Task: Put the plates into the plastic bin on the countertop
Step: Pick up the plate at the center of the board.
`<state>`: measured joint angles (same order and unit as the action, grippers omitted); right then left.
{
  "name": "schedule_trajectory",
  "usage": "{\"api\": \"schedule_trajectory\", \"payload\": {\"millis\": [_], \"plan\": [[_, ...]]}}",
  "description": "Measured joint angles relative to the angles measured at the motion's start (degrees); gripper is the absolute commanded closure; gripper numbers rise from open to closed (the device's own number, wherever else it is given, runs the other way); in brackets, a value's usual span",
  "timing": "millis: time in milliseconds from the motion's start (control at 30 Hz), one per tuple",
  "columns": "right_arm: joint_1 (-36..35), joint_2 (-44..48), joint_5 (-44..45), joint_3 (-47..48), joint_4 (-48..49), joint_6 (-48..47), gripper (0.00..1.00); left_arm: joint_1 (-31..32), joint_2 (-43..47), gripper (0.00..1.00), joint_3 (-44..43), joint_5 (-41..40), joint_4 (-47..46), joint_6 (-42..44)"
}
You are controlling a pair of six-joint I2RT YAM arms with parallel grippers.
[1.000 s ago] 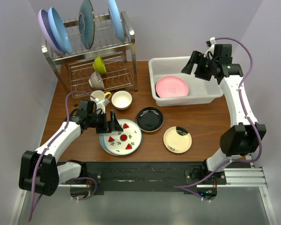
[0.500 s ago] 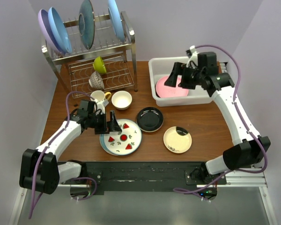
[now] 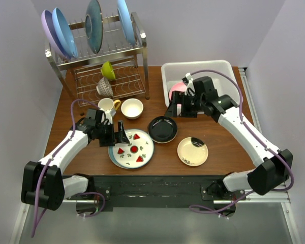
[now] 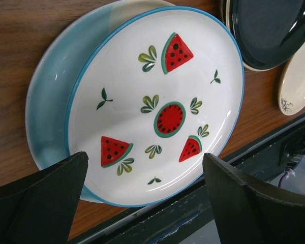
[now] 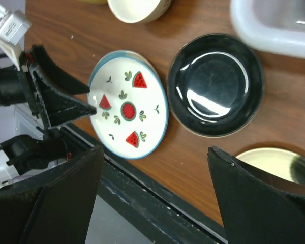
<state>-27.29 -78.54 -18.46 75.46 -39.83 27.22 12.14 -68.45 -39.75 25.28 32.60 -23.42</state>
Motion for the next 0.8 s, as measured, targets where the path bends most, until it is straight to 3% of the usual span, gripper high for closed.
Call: {"api": "schedule_trajectory", "payload": {"millis": [367, 800], "plan": [[-8.83, 1.81, 2.62, -7.96, 4.94, 5.05, 0.14, 0.00, -0.24, 0.00, 0.00, -4.68, 2.05, -0.07], [-14.12, 1.75, 4.17, -17.09, 12.17, 10.47, 0.16, 0.00, -2.82, 0.03, 0.35, -6.01, 1.51, -2.14]]}}
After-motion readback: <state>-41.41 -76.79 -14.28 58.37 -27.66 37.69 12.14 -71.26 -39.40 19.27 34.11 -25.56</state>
